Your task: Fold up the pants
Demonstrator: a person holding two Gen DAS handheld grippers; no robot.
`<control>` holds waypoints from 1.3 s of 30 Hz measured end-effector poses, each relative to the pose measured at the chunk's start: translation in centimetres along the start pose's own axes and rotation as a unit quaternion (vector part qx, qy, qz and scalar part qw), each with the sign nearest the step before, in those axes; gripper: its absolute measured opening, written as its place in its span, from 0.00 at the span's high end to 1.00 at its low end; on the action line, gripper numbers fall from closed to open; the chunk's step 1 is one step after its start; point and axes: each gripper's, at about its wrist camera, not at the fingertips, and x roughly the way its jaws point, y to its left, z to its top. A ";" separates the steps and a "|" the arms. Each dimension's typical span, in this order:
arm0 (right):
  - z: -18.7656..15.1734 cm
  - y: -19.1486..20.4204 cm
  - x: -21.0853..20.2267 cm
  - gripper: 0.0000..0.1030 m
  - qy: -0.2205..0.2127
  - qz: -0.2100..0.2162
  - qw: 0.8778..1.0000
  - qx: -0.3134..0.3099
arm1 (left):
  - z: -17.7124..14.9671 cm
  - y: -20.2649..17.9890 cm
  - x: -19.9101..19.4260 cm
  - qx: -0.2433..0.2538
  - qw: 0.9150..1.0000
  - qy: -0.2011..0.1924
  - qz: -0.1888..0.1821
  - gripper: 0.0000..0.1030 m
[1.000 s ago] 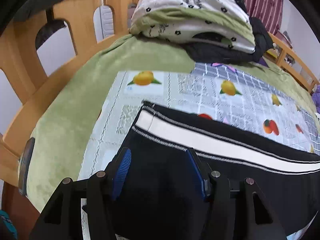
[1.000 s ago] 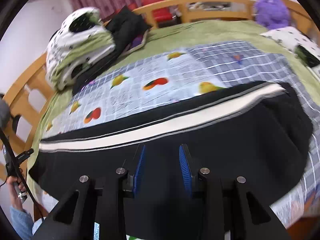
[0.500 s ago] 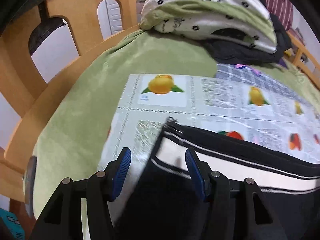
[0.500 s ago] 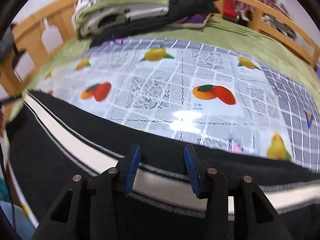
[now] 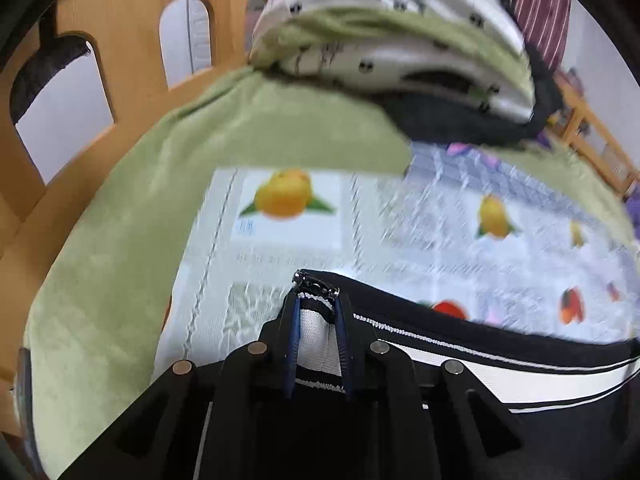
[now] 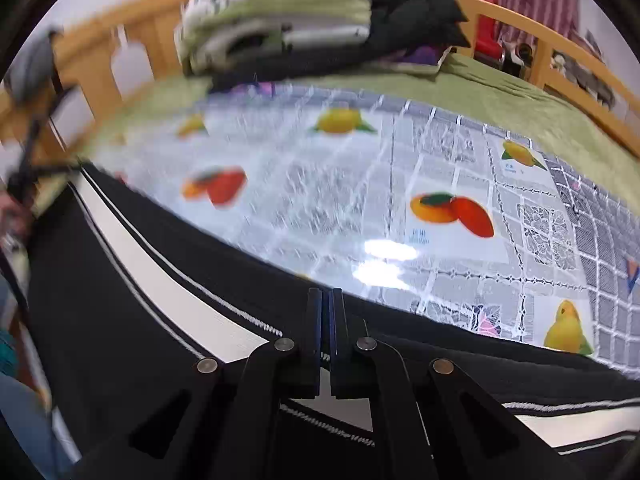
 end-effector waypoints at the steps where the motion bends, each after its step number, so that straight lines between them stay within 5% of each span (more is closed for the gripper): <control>1: 0.1 -0.3 -0.3 0.97 -0.006 0.008 1.000 0.008 | 0.2 0.1 0.0 -0.005 1.000 -0.001 -0.005 0.84; 7: 0.2 -0.6 3.1 0.97 0.020 -0.011 0.999 0.022 | -0.3 0.2 3.7 -0.018 0.999 0.032 0.020 0.83; 10: -0.6 -1.0 5.2 0.96 0.035 -0.015 0.998 0.042 | -0.8 -0.4 3.8 -0.006 0.999 0.018 0.043 0.79; 15: -0.3 -1.5 3.5 0.86 0.047 -0.025 0.997 0.054 | -0.6 -1.7 2.6 0.027 0.993 0.029 0.112 0.45; 19: -1.3 -4.1 -1.3 0.53 -0.001 -0.042 0.998 0.056 | -1.2 -2.0 0.3 0.028 0.995 0.014 0.093 0.35; 23: -2.8 -8.6 -4.2 0.52 -0.001 -0.068 0.995 0.067 | -2.0 -2.8 -0.7 0.012 0.998 0.011 0.055 0.35; 29: -3.1 -11.8 -2.2 0.52 0.048 -0.055 0.996 0.047 | -2.7 -5.9 -0.5 0.010 0.999 0.025 0.020 0.35; 31: -3.2 -11.4 -0.5 0.55 0.075 -0.051 0.996 0.016 | -2.8 -6.7 -0.5 0.018 0.999 0.026 0.025 0.35; 34: -3.8 -10.6 0.7 0.96 0.086 -0.046 0.995 -0.025 | -3.0 -7.2 -0.7 0.023 0.999 0.025 0.030 0.35; 39: -3.3 -10.4 -1.1 0.98 0.029 -0.056 0.998 -0.023 | -3.1 -7.5 -1.2 0.025 0.999 0.027 0.029 0.35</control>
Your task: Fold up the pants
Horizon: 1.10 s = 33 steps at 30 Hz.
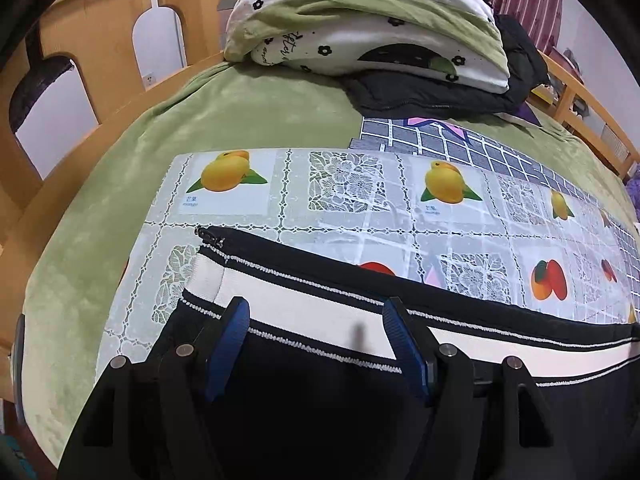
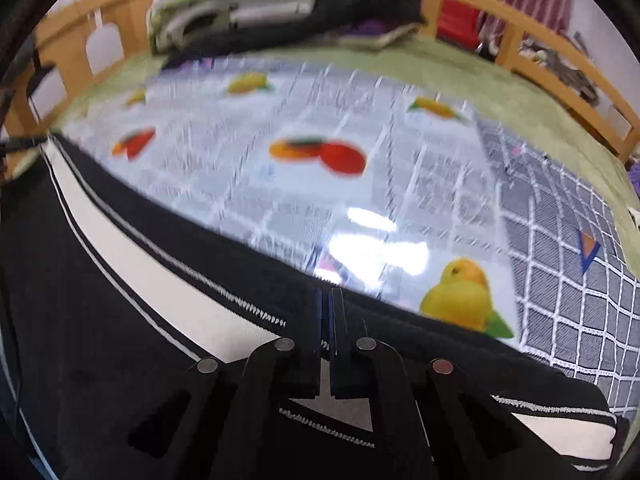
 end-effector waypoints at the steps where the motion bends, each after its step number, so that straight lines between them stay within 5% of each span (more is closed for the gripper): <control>1: 0.0 -0.7 -0.4 0.98 -0.014 0.012 1.000 0.020 | 0.0 -0.2 -0.1 0.002 1.000 0.001 -0.001 0.35; 3: -0.3 -1.4 -0.6 0.98 -0.031 0.018 0.998 0.041 | 0.0 -0.5 -0.1 0.006 1.000 0.002 -0.003 0.35; 12: 0.6 -1.9 1.9 0.94 0.023 0.003 0.997 0.070 | -0.5 -2.1 -0.2 0.022 1.000 0.004 -0.007 0.35; 13: 0.7 -2.3 0.8 0.90 0.018 -0.017 0.998 0.062 | -0.6 -2.0 -0.3 0.021 1.000 0.003 -0.008 0.35; 15: 0.2 -2.9 -1.5 0.63 -0.011 -0.050 0.997 0.049 | -0.7 -2.0 -0.4 0.020 1.000 0.003 -0.011 0.35; 16: -0.1 -3.7 -2.7 0.41 -0.024 -0.056 0.997 0.046 | -0.7 -1.9 -0.4 0.020 1.000 0.004 -0.012 0.35; 17: -0.3 -4.4 -3.3 0.37 -0.029 -0.059 0.997 0.046 | -0.8 -1.8 -0.4 0.019 1.000 0.005 -0.013 0.35; 21: -1.4 -8.1 -2.7 0.37 0.013 -0.052 0.996 0.068 | -1.0 -1.9 0.0 0.009 1.000 0.010 -0.026 0.35; 23: -2.2 -8.7 -1.2 0.60 0.036 -0.071 0.995 0.061 | -1.1 -2.2 0.2 0.008 1.000 0.012 -0.028 0.35; 25: -2.6 -8.4 -0.1 0.70 0.042 -0.068 0.996 0.047 | -1.2 -2.5 0.2 0.009 0.999 0.015 -0.029 0.35; 30: -2.8 -8.5 -0.8 0.70 0.028 -0.080 0.993 0.077 | -1.2 -2.6 -0.7 0.019 0.999 0.009 -0.025 0.35; 33: -3.7 -9.3 -5.3 0.71 -0.017 -0.108 0.983 0.146 | -1.3 -2.0 -2.1 0.019 0.999 -0.002 -0.026 0.35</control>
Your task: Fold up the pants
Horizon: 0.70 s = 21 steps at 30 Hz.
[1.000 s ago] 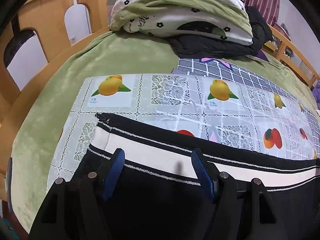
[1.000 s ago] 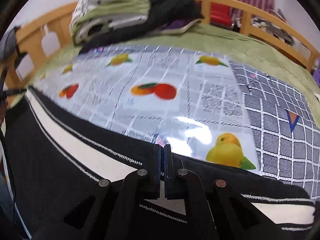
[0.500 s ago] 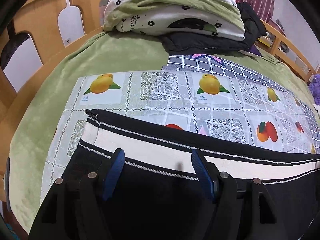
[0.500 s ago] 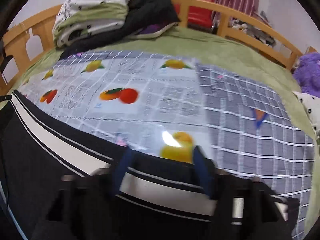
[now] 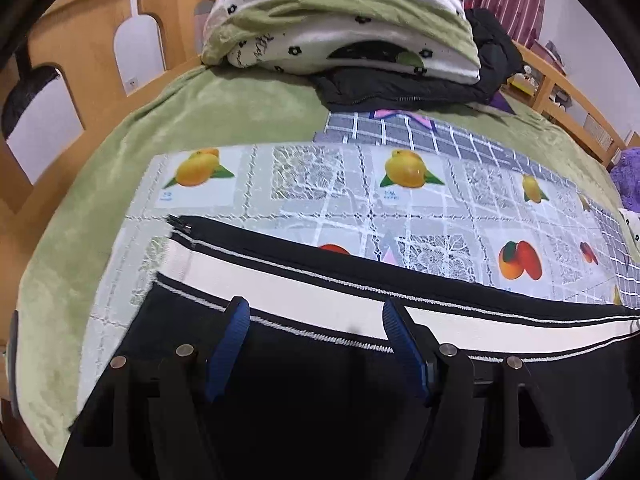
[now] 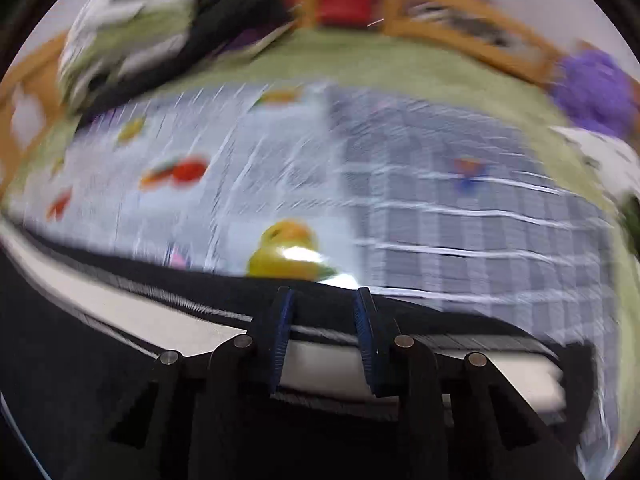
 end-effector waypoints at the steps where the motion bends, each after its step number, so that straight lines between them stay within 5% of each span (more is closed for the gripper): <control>1: -0.7 -0.8 -2.1 0.64 -0.023 -0.002 0.999 0.022 | -0.1 0.1 -0.3 -0.001 1.000 -0.001 0.000 0.35; 4: -4.1 -3.5 -7.4 0.44 -0.052 -0.017 0.994 0.096 | -0.7 0.6 -1.0 -0.013 1.000 0.005 -0.014 0.35; 9: -12.4 -8.3 -13.9 0.43 -0.047 -0.068 0.971 0.223 | -2.5 0.3 -2.1 -0.030 0.999 0.014 -0.037 0.35; 11: -15.5 -10.5 -15.0 0.43 -0.049 -0.046 0.955 0.289 | -3.1 -0.1 -2.4 -0.034 0.998 0.021 -0.047 0.35; 18: -18.6 -13.9 -9.8 0.43 -0.052 0.067 0.907 0.413 | -4.6 -1.5 -4.2 -0.033 0.998 0.029 -0.048 0.35; 21: -17.4 -14.1 -7.0 0.64 -0.042 0.070 0.894 0.441 | -4.8 -2.0 -5.2 -0.027 0.999 0.024 -0.034 0.35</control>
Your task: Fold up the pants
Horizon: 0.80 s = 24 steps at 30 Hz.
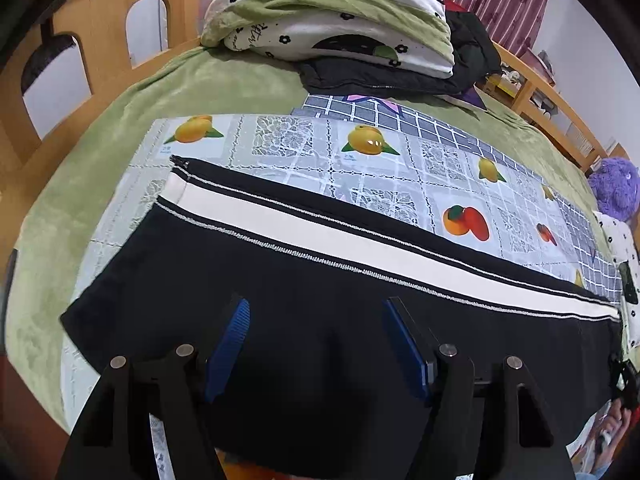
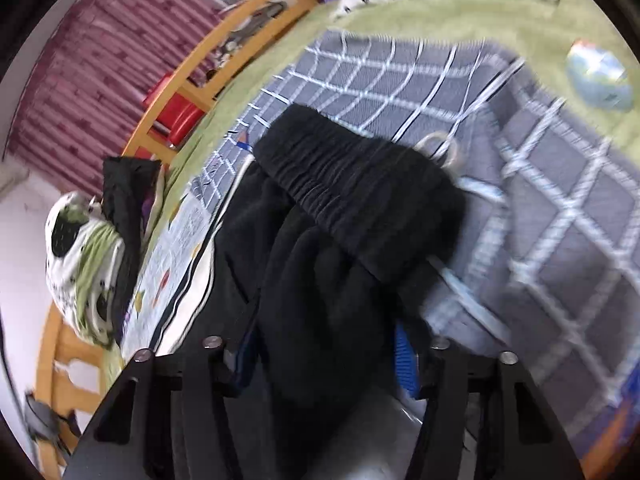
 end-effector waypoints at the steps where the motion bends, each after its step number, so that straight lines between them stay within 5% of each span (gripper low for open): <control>1: 0.2 0.6 0.1 0.80 -0.008 -0.017 1.000 -0.012 | 0.0 -0.1 -0.3 0.002 1.000 -0.003 0.006 0.35; 4: 0.7 4.3 -2.9 0.83 -0.061 0.001 0.987 -0.148 | -0.1 0.1 -1.3 0.004 1.000 -0.014 0.014 0.35; 6: 0.9 4.7 -4.7 0.79 -0.090 0.012 0.982 -0.168 | -0.2 0.4 -1.5 0.002 1.000 -0.018 0.018 0.35; 8: 1.4 3.9 -3.0 0.65 -0.044 -0.039 0.982 -0.179 | -0.3 0.8 -1.2 -0.004 1.000 -0.011 0.015 0.35; 11: 1.1 1.3 0.2 0.64 0.051 -0.106 0.978 -0.173 | -0.6 1.4 -1.0 -0.009 1.000 -0.005 0.016 0.35; 15: 0.0 2.0 -3.5 0.60 -0.005 -0.121 0.974 -0.190 | -0.8 2.8 -1.5 -0.006 0.999 -0.016 0.030 0.35; 19: -0.3 6.7 -5.4 0.60 -0.034 -0.135 0.961 -0.239 | 0.1 5.3 -1.4 -0.010 0.998 -0.026 0.049 0.35; 24: -2.3 14.8 -3.6 0.55 -0.028 -0.087 0.942 -0.323 | 2.2 8.2 -0.1 -0.031 0.998 -0.023 0.051 0.35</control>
